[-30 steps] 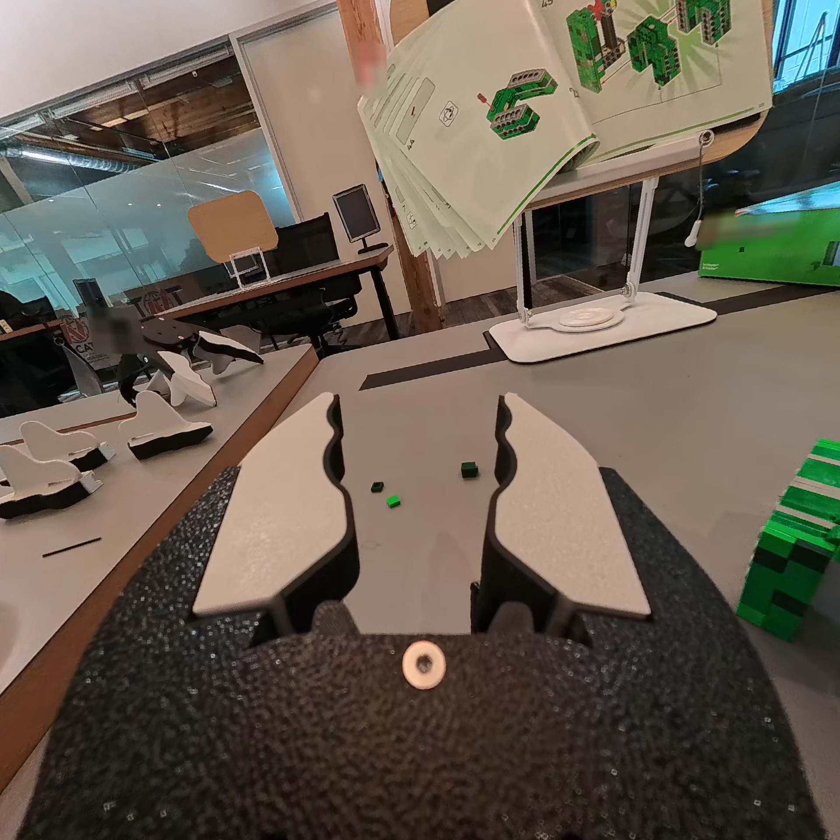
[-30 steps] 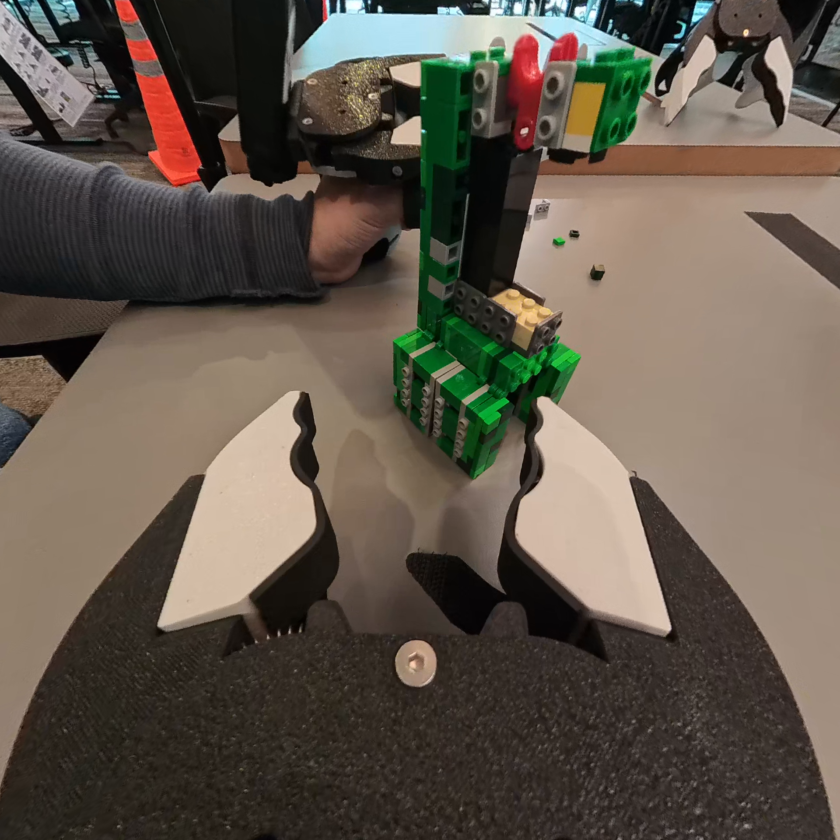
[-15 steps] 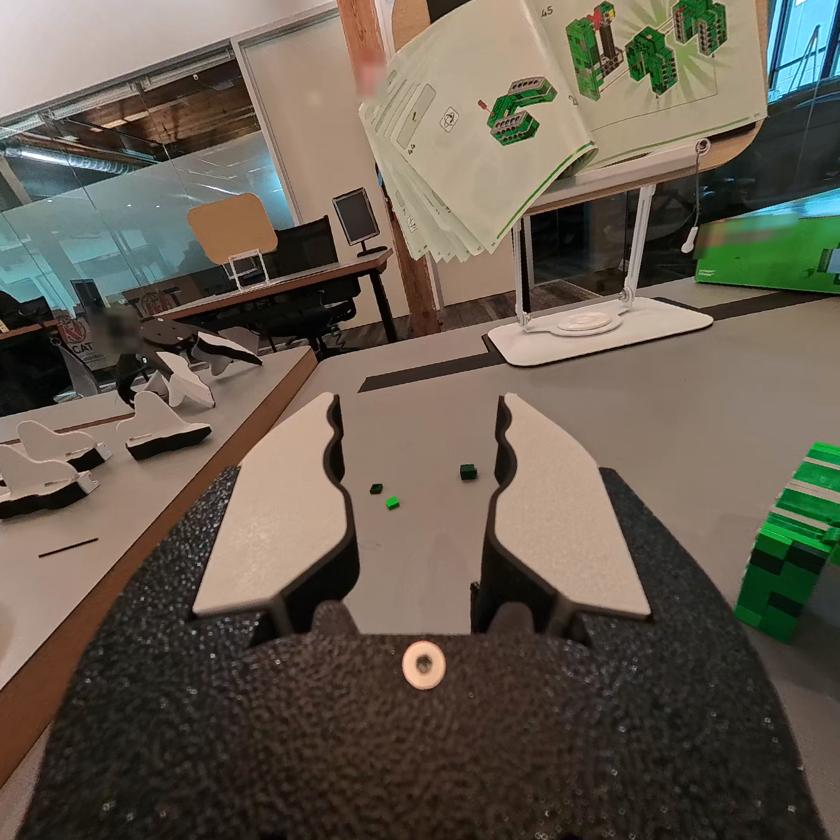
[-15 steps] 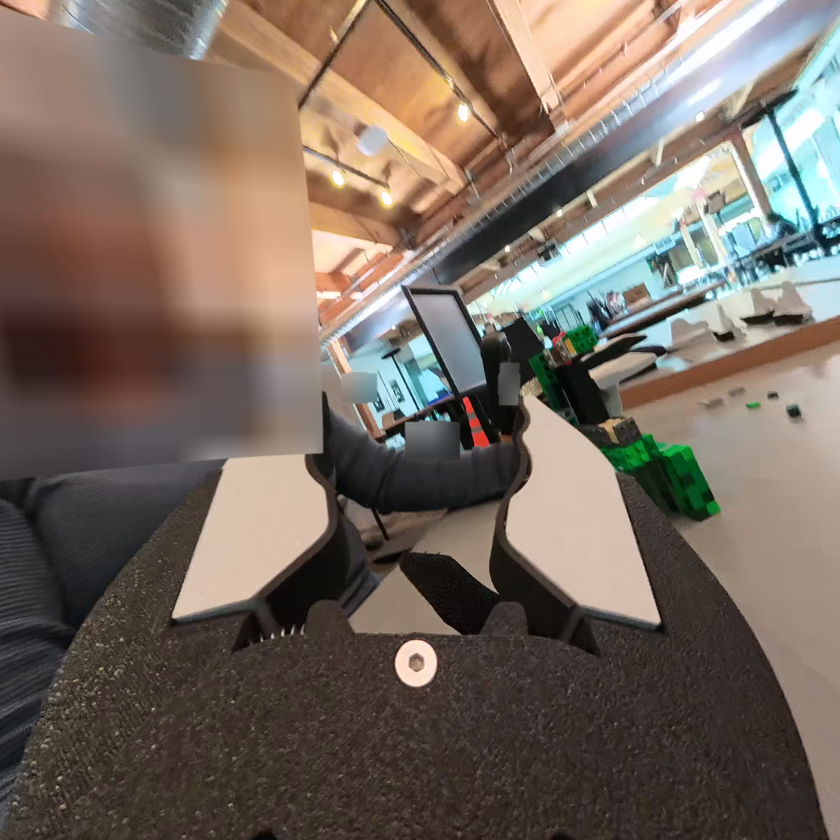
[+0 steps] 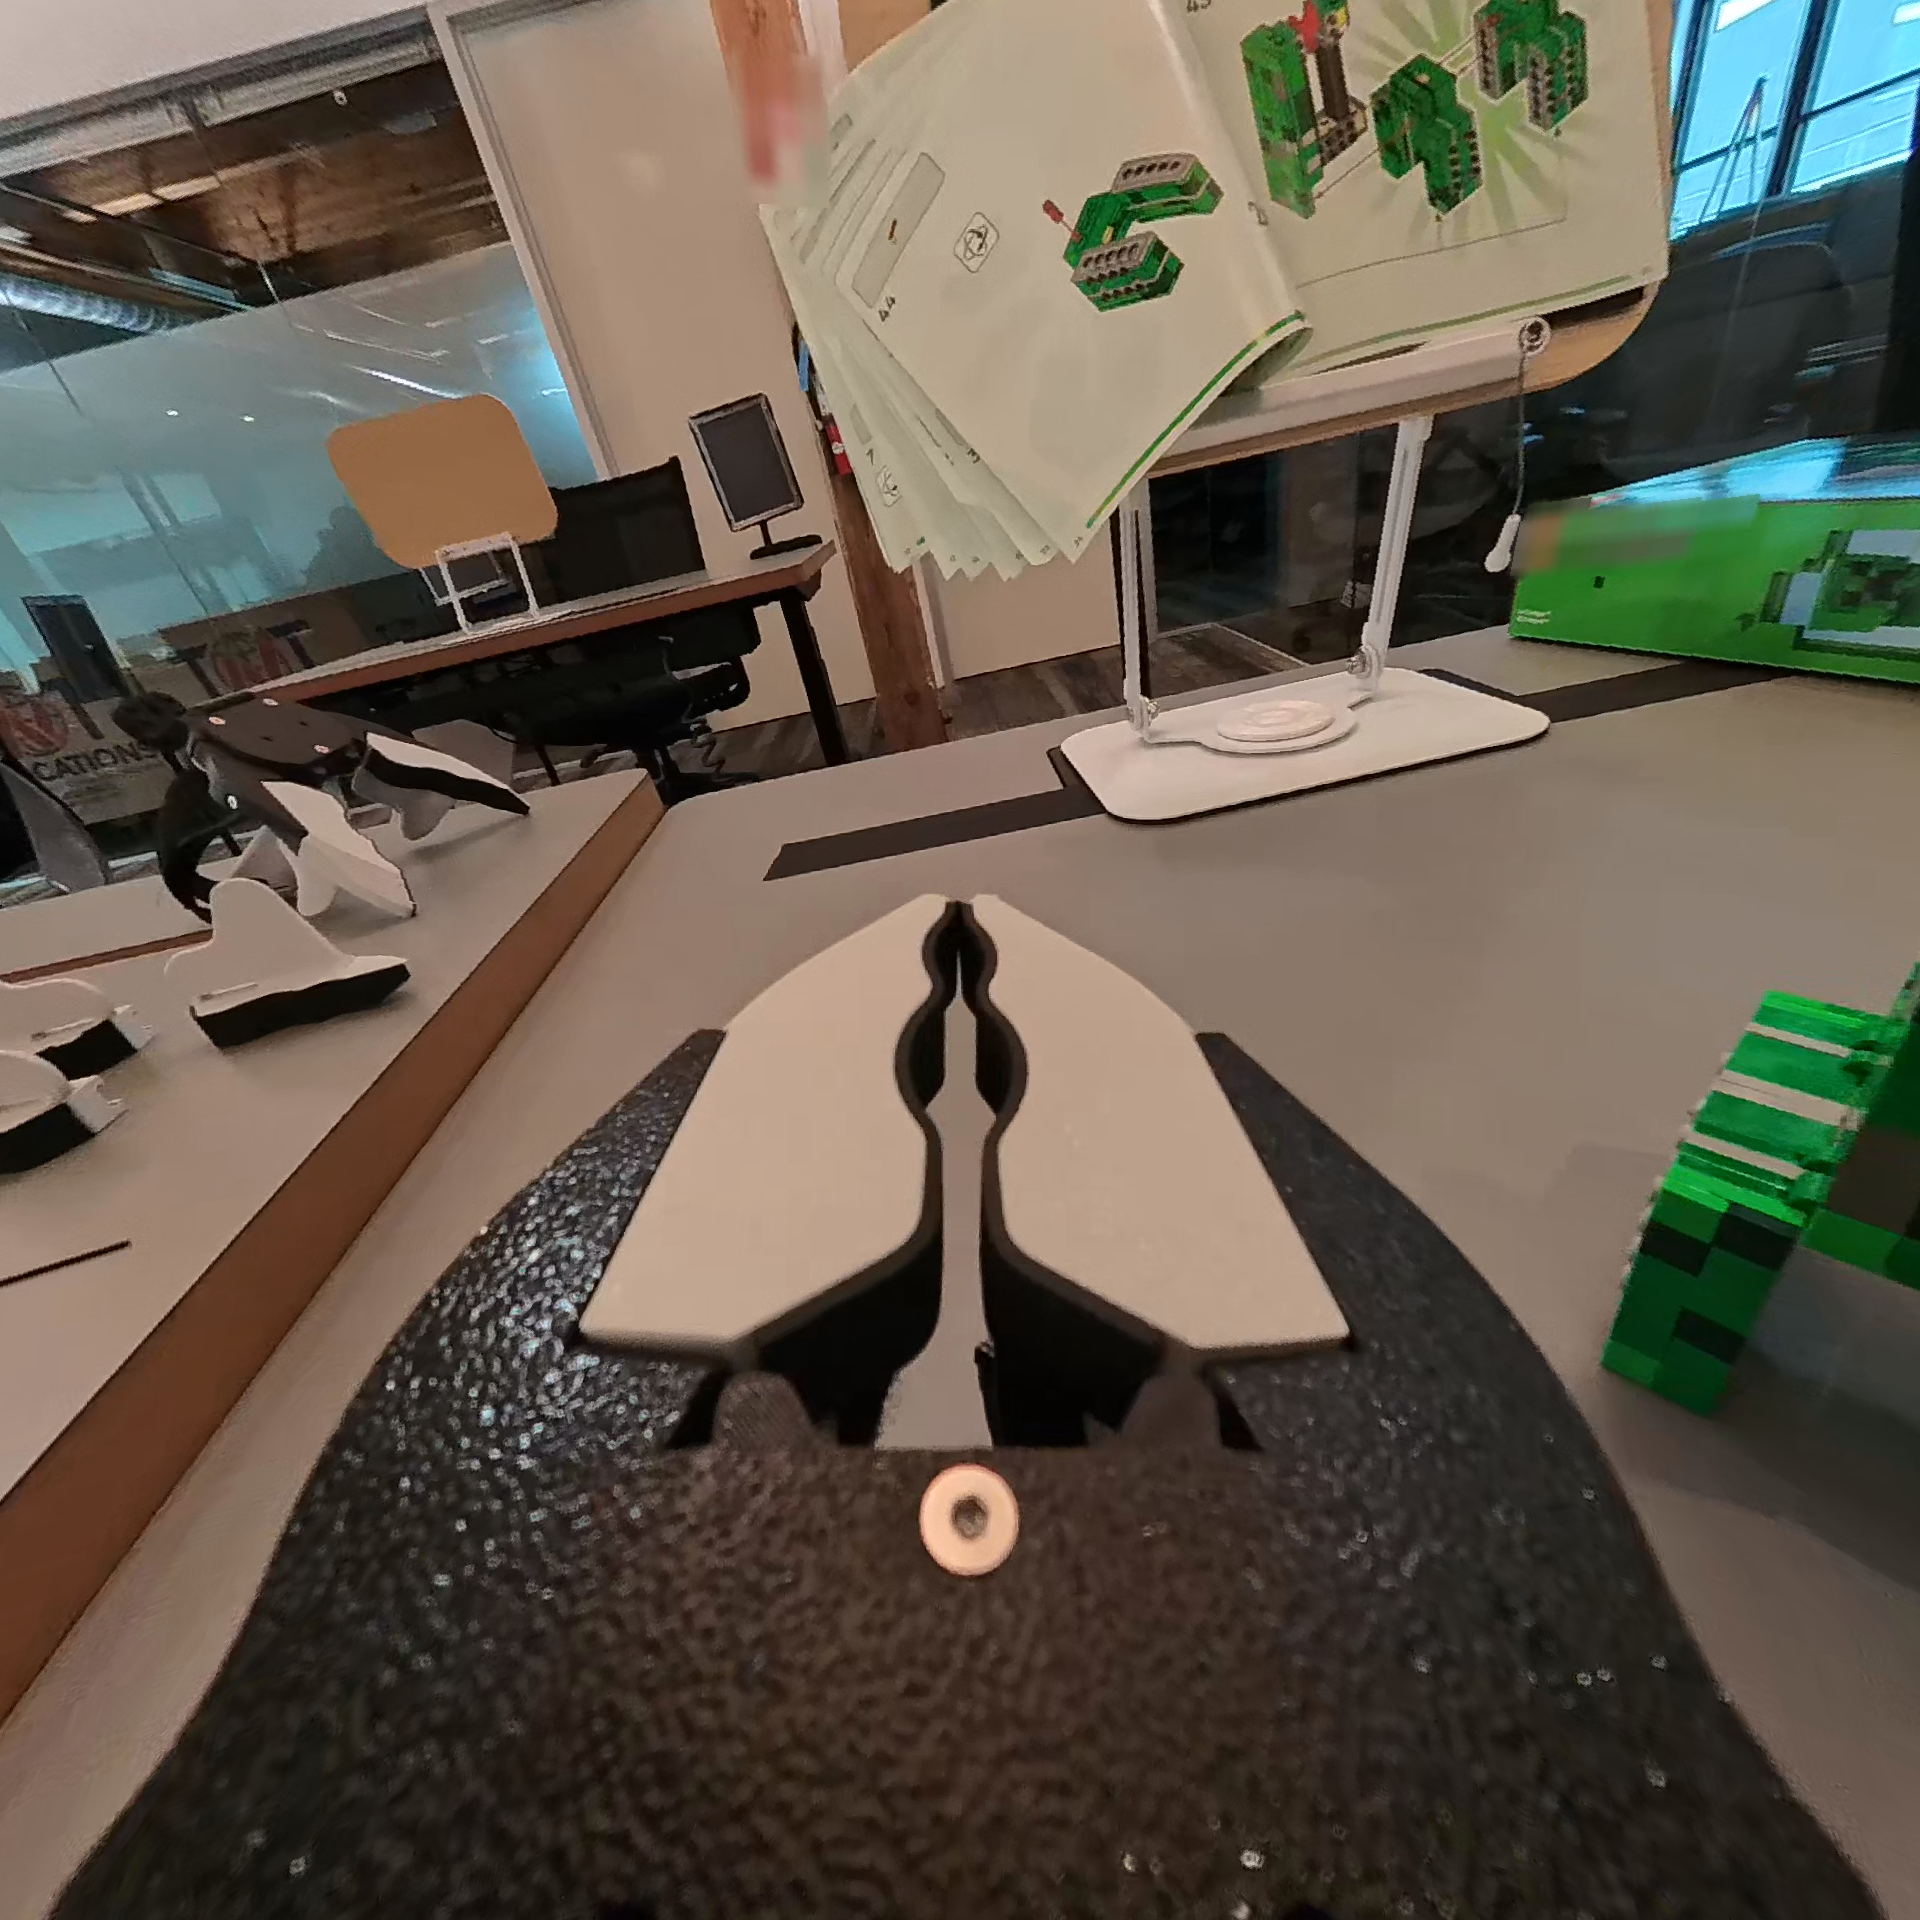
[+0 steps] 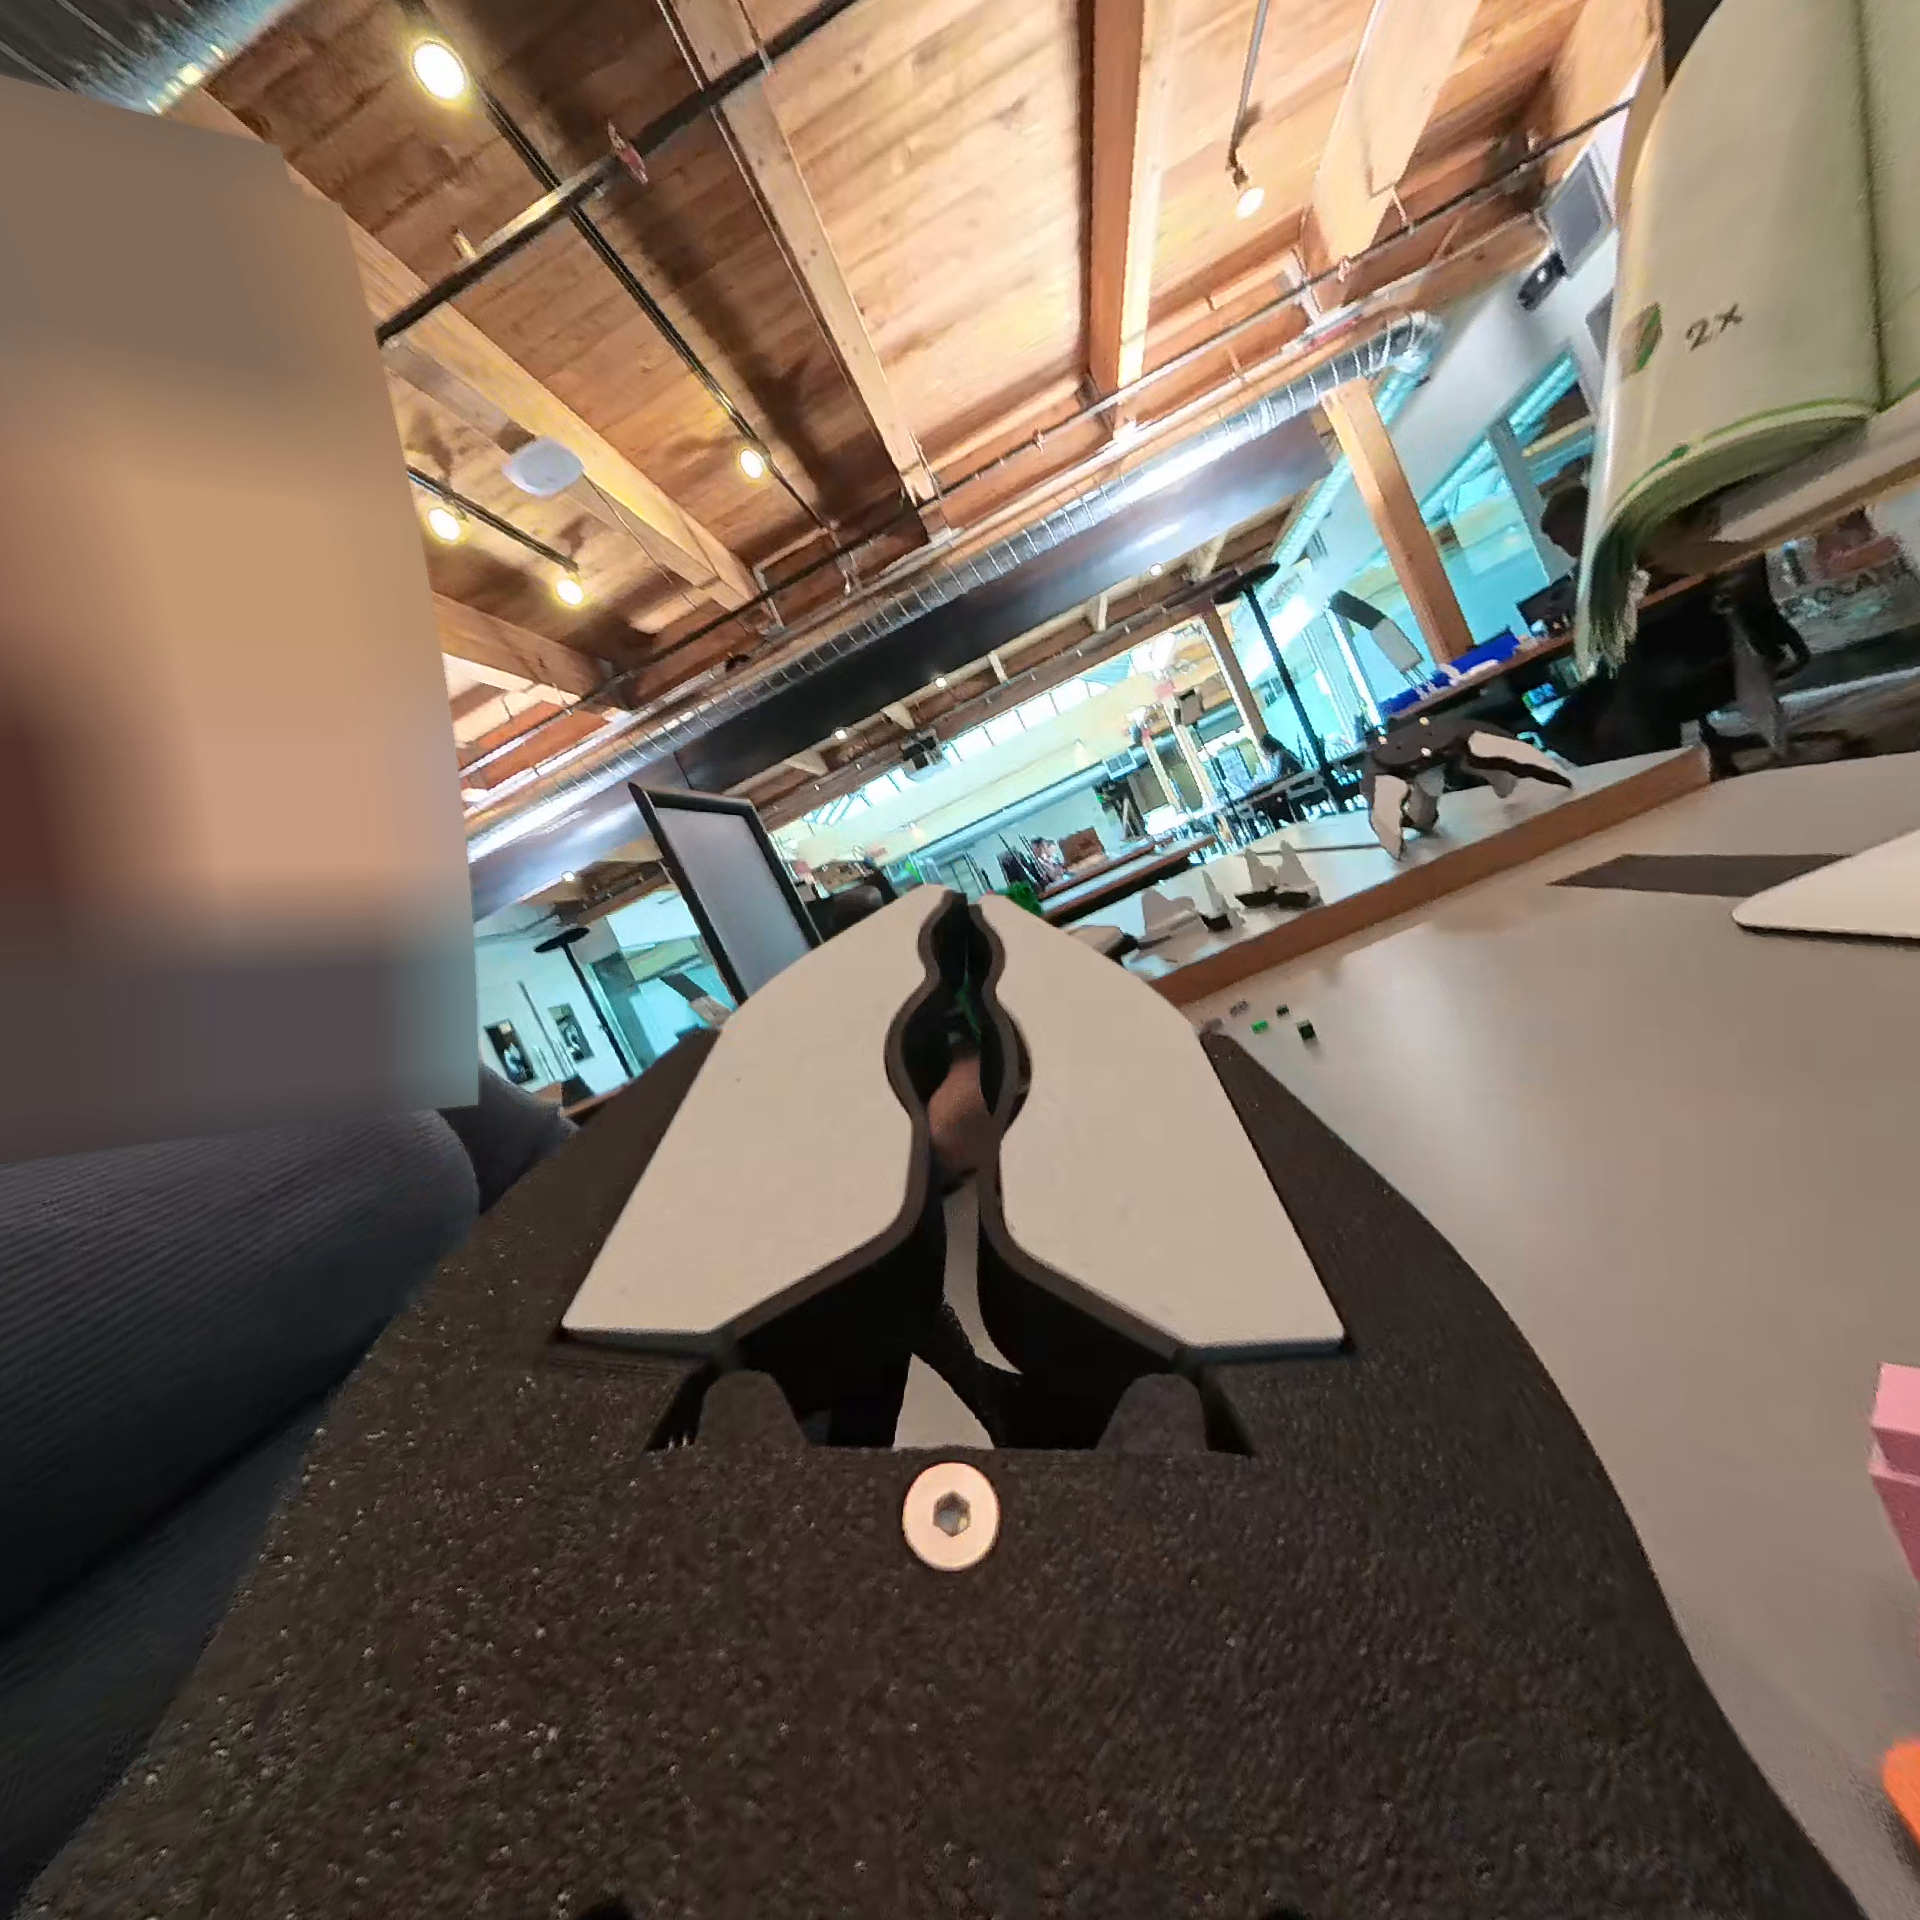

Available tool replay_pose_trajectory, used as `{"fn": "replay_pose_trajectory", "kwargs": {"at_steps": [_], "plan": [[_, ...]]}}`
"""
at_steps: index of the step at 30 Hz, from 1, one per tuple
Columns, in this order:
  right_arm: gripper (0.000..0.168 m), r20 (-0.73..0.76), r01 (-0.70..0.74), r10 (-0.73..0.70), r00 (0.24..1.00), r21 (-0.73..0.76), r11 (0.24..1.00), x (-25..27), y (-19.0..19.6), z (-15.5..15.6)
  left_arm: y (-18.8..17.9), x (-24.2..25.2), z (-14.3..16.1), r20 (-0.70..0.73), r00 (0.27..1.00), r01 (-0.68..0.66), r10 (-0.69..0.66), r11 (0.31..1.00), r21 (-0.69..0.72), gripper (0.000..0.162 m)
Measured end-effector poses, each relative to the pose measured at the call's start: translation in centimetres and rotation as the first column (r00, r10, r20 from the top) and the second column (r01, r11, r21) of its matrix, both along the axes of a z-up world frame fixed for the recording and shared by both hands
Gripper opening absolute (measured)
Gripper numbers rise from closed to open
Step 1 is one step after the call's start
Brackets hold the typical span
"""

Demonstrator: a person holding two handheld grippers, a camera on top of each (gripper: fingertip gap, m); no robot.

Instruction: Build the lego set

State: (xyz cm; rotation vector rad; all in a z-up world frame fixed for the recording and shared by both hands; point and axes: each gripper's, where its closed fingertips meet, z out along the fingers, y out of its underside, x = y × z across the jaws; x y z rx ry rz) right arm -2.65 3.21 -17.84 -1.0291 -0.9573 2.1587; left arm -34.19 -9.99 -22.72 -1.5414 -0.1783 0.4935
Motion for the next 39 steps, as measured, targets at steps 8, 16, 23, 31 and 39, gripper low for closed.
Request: {"fn": "replay_pose_trajectory", "kwargs": {"at_steps": [8, 16, 23, 31, 39], "plan": [[0.000, 0.182, -0.038, 0.011, 0.983, 0.145, 0.989, -2.8, -2.4, -2.7, -0.1, 0.7, 0.5, -0.008, 0.998, 0.059, -0.059, 0.997, 0.043, 0.000], [0.060, 0.316, 0.037, -0.159, 0.935, 0.361, 0.932, -6.0, -3.6, -5.2, 0.4, 2.6, 1.4, 0.017, 0.977, 0.211, -0.215, 0.969, 0.128, 0.072], [0.075, 0.463, -0.180, -0.088, 0.882, 0.504, 0.845, -8.9, -9.2, -8.2, -1.3, 7.3, 2.1, 0.080, 0.862, 0.479, -0.500, 0.857, 0.192, 0.102], [0.090, 0.615, -0.343, -0.106, 0.781, 0.566, 0.750, -12.1, -13.6, -11.5, -3.9, 7.8, 1.9, 0.081, 0.880, 0.449, -0.468, 0.874, 0.185, 0.100], [0.081, 0.587, -0.329, -0.095, 0.804, 0.573, 0.751, -12.5, -14.7, -11.0, -3.5, 8.4, 1.3, 0.068, 0.879, 0.461, -0.471, 0.878, 0.130, 0.098]]}}
